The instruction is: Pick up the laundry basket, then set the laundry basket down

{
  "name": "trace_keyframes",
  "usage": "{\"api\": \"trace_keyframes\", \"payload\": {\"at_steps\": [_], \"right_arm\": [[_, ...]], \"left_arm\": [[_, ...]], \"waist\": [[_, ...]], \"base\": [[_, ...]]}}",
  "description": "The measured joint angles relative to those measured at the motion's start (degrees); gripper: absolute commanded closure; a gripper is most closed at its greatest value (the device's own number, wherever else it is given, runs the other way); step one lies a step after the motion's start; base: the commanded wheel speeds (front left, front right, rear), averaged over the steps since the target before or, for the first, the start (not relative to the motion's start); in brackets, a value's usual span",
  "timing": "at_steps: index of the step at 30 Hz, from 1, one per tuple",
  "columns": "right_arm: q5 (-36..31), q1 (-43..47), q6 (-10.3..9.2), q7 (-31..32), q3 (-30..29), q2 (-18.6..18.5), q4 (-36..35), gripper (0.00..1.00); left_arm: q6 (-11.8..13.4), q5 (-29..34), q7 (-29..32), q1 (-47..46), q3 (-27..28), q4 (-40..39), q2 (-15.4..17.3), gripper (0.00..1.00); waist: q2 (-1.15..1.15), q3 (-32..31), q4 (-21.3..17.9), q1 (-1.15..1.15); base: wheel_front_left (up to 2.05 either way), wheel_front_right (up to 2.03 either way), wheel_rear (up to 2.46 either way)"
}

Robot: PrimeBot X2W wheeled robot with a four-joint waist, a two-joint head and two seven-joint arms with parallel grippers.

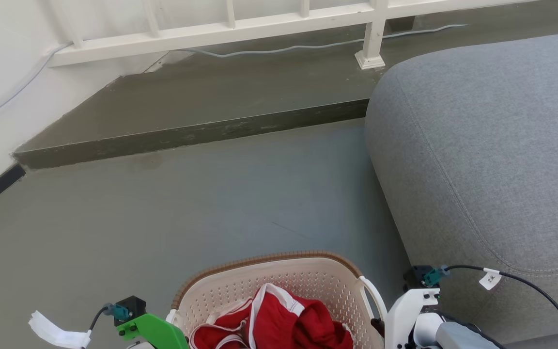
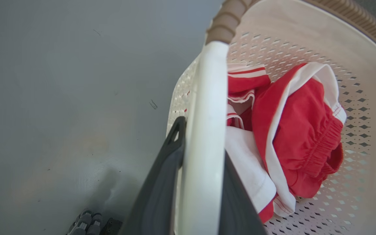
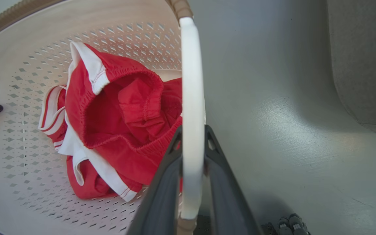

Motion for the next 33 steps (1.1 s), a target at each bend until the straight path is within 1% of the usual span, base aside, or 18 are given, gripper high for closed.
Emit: {"api": "trace_keyframes", "payload": {"at_steps": [8, 14, 23, 31, 32, 33], "right_arm": [[0.1, -0.2, 0.0, -1.0, -0.1, 0.0, 0.1, 1.0], [0.5, -0.7, -0.09, -2.6, -0.1, 0.0, 0.1, 1.0], [0.6, -4.5, -0.92, -5.6, -0.6, -0.2, -0.1, 1.0], [0.6, -7.2, -1.03, -7.6, -0.9, -0.3, -0.2, 1.0], [0.6, -7.2, -1.03, -7.6, -0.9, -0.3, -0.2, 1.0], [0.6, -8.1, -1.04, -7.8, -1.1, -0.4, -0.2, 1.0]], "left_arm": [[0.0, -0.8, -0.1, 0.0, -0.1, -0.3, 0.0, 1.0], [0.1, -0.8, -1.6, -0.1, -0.4, -1.4, 0.2, 1.0], [1.1, -0.7, -4.1, -3.1, -0.9, -2.7, 0.2, 1.0], [2.1, -0.3, -5.8, -5.5, -1.9, -3.4, 0.3, 1.0], [2.1, -0.3, -5.8, -5.5, -1.9, -3.4, 0.3, 1.0], [2.3, -0.3, -6.3, -6.4, -1.9, -3.5, 0.3, 1.0]], "waist": [[0.0, 0.9, 0.1, 0.0], [0.0, 2.9, 0.2, 0.0], [0.0, 8.5, 0.5, 0.0], [0.0, 14.7, 0.7, 0.0], [0.0, 14.7, 0.7, 0.0], [0.0, 16.3, 0.8, 0.01]], "base": [[0.0, 0.0, 0.0], [0.0, 0.0, 0.0], [0.0, 0.0, 0.0], [0.0, 0.0, 0.0], [0.0, 0.0, 0.0], [0.0, 0.0, 0.0]]}}
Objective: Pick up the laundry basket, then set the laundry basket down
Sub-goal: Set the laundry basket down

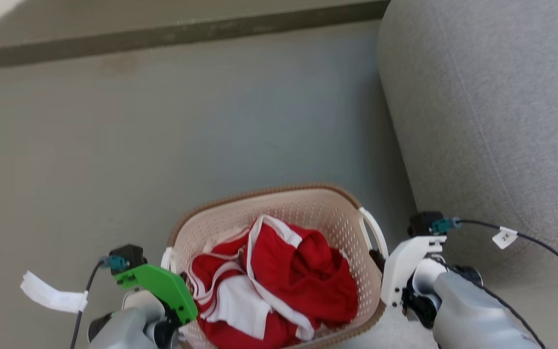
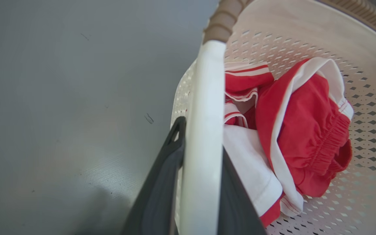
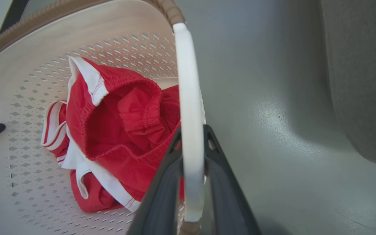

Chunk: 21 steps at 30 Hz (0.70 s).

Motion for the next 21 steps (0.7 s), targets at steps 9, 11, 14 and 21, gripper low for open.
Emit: {"api": "trace_keyframes", "payload": {"at_steps": [9, 11, 14, 21], "right_arm": [[0.0, -4.2, -0.18, -2.2, -0.4, -0.5, -0.5, 1.0], [0.0, -5.2, -0.53, -2.8, -0.4, -0.5, -0.6, 1.0], [-0.2, -6.7, -0.59, -4.0, -0.4, -0.7, -1.0, 1.0], [-1.3, -10.1, -1.04, -6.7, -0.3, -1.2, -1.8, 1.0]], "left_arm": [[0.8, 1.1, -2.1, -4.2, -0.1, -1.0, 0.2, 1.0], [1.3, 1.7, -2.8, -5.3, -0.2, -1.3, 0.2, 1.0], [1.7, 2.2, -3.9, -7.1, -0.3, -1.5, 0.2, 1.0], [2.6, 3.1, -6.4, -11.3, -0.3, -1.9, 0.3, 1.0]], "waist": [[0.0, 6.5, 0.4, 0.0], [0.0, 8.1, 0.5, 0.0], [0.0, 10.6, 0.7, 0.0], [0.0, 16.4, 1.1, 0.01]], "base": [[0.0, 0.0, 0.0], [0.0, 0.0, 0.0], [0.0, 0.0, 0.0], [0.0, 0.0, 0.0]]}}
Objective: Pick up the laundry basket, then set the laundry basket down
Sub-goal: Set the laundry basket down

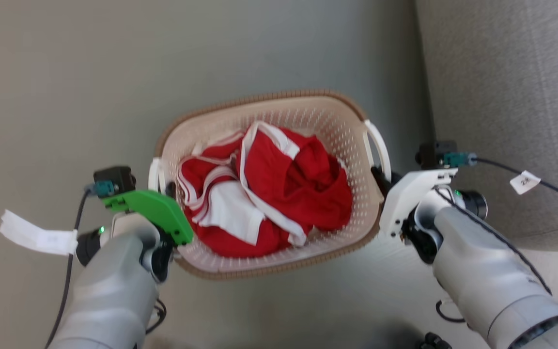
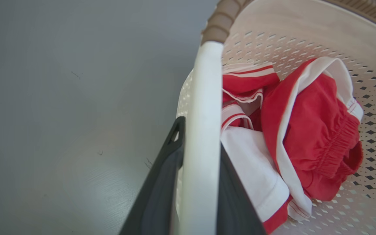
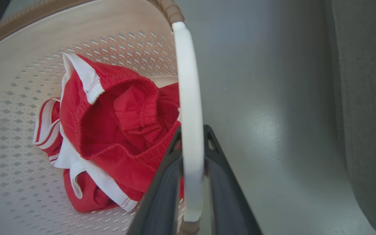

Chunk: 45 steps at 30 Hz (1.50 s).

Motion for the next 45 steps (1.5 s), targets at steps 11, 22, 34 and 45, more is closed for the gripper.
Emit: {"api": "trace_keyframes", "payload": {"at_steps": [11, 22, 34, 45], "right_arm": [[-1.2, -6.8, -1.11, -4.4, -0.2, -1.3, -1.8, 1.0], [-2.3, -11.5, -2.61, -6.0, -0.6, -2.4, -3.4, 1.0], [-4.1, -14.0, -4.13, -6.4, -2.1, -3.3, -6.8, 1.0], [-5.0, -15.0, -5.1, -6.8, -3.7, -4.3, -10.4, 1.0]], "left_arm": [[1.2, 0.9, -3.7, -7.7, 0.1, -1.6, 0.2, 1.0], [2.0, 2.7, -5.5, -12.8, 0.2, -2.1, 0.2, 1.0], [2.9, 4.0, -6.2, -16.8, 0.3, -2.6, 0.3, 1.0], [3.0, 5.8, -6.5, -19.0, 0.6, -3.5, 0.4, 1.0]], "waist": [[0.0, 9.1, 0.6, 0.0], [0.0, 16.8, 1.4, 0.0], [0.0, 22.0, 2.0, 0.0], [0.0, 24.5, 1.9, -0.01]], "base": [[0.0, 0.0, 0.0], [0.0, 0.0, 0.0], [0.0, 0.0, 0.0], [0.0, 0.0, 0.0]]}}
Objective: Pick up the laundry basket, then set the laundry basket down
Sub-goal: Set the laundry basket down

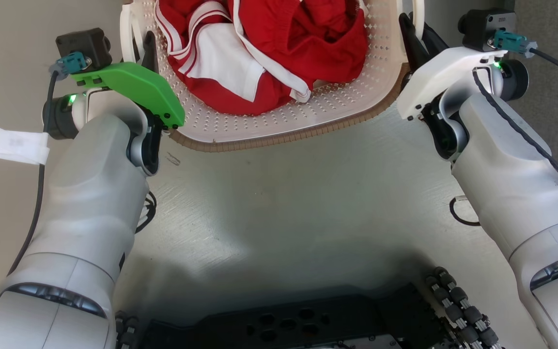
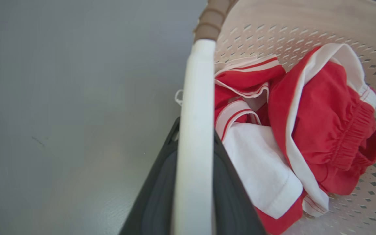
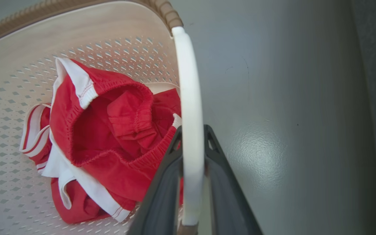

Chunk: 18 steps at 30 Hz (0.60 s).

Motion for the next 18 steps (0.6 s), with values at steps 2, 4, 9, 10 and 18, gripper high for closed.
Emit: {"api": "trace_keyframes", "payload": {"at_steps": [2, 4, 9, 10, 18], "right_arm": [[0.0, 0.1, 0.04, -0.3, -0.2, 0.0, -0.1, 1.0], [0.0, 0.2, 0.05, -0.4, -0.4, 0.1, -0.1, 1.0], [0.0, 0.3, 0.32, -0.5, -1.1, 0.2, -0.1, 1.0], [0.0, 0.3, 0.59, -0.5, -1.2, 0.2, 0.0, 1.0], [-0.2, 0.5, 1.16, -0.5, -1.6, 0.4, 0.3, 0.69]], "left_arm": [[0.0, 0.0, 0.0, 0.0, 0.1, 0.1, 0.0, 1.0], [-0.1, 0.0, 0.0, 0.0, 0.2, 0.1, 0.0, 1.0], [-0.8, 0.0, -0.2, 0.0, 0.4, 0.3, -0.1, 1.0], [-0.8, 0.0, -0.2, 0.0, 0.4, 0.3, -0.1, 1.0], [-1.5, 0.1, -0.2, 0.0, 0.8, -0.1, -0.1, 1.0]], "waist": [[0.0, 0.1, 0.1, 0.0], [0.0, 0.1, 0.1, 0.0], [0.0, 0.1, 0.2, 0.0], [0.0, 0.1, 0.2, 0.0], [0.0, -0.2, 0.3, 0.0]], "base": [[0.0, 0.0, 0.0], [0.0, 0.0, 0.0], [0.0, 0.0, 0.0], [0.0, 0.0, 0.0], [0.0, 0.0, 0.0]]}}
